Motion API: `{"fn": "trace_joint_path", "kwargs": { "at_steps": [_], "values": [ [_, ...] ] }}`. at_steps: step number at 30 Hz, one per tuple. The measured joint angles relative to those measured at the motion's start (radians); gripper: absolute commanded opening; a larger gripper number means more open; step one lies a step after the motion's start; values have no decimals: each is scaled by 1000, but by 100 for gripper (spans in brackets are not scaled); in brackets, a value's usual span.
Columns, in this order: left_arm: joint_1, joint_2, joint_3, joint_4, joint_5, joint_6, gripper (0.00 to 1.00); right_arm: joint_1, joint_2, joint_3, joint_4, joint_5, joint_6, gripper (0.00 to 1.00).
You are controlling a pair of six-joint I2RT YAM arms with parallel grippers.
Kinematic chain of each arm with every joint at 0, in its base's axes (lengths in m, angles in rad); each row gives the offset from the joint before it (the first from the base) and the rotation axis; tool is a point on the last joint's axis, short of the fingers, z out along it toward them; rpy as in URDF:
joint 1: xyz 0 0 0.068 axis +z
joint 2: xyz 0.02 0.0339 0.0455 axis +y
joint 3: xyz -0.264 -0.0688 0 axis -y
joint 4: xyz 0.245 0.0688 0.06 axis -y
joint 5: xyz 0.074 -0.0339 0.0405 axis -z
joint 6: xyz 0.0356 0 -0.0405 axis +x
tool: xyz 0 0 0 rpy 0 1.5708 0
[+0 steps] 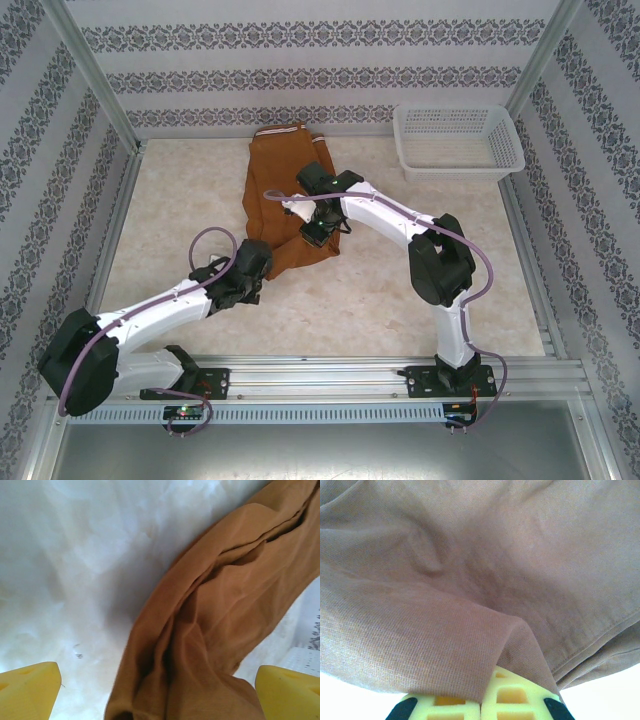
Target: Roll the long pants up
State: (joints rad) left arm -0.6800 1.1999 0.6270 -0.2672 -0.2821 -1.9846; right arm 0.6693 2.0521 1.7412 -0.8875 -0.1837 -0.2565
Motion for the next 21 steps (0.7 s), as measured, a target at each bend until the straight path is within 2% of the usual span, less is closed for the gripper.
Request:
{"fn": "trace_joint_path", "kwargs": {
  "at_steps": [6,14,15,16,18,19,20,21],
  "values": [
    [-1,14,-25,103,5,-53,100,0,0,0,0,0,0,0],
    [-2,109,-26,208,62,-89,99,0,0,0,-2,2,0,0],
    [-2,122,-26,216,65,-91,92,0,0,0,-2,2,0,0],
    [-2,134,-26,220,65,-91,78,0,0,0,-3,2,0,0],
    [-1,151,-26,230,61,-95,41,0,0,0,-3,3,0,0],
    [0,159,-26,233,58,-95,13,0,0,0,-3,6,0,0],
    [4,164,-26,232,55,-92,0,0,0,0,-3,10,0,0],
    [8,168,-25,230,53,-89,0,0,0,0,-3,12,0,0]
  ]
}}
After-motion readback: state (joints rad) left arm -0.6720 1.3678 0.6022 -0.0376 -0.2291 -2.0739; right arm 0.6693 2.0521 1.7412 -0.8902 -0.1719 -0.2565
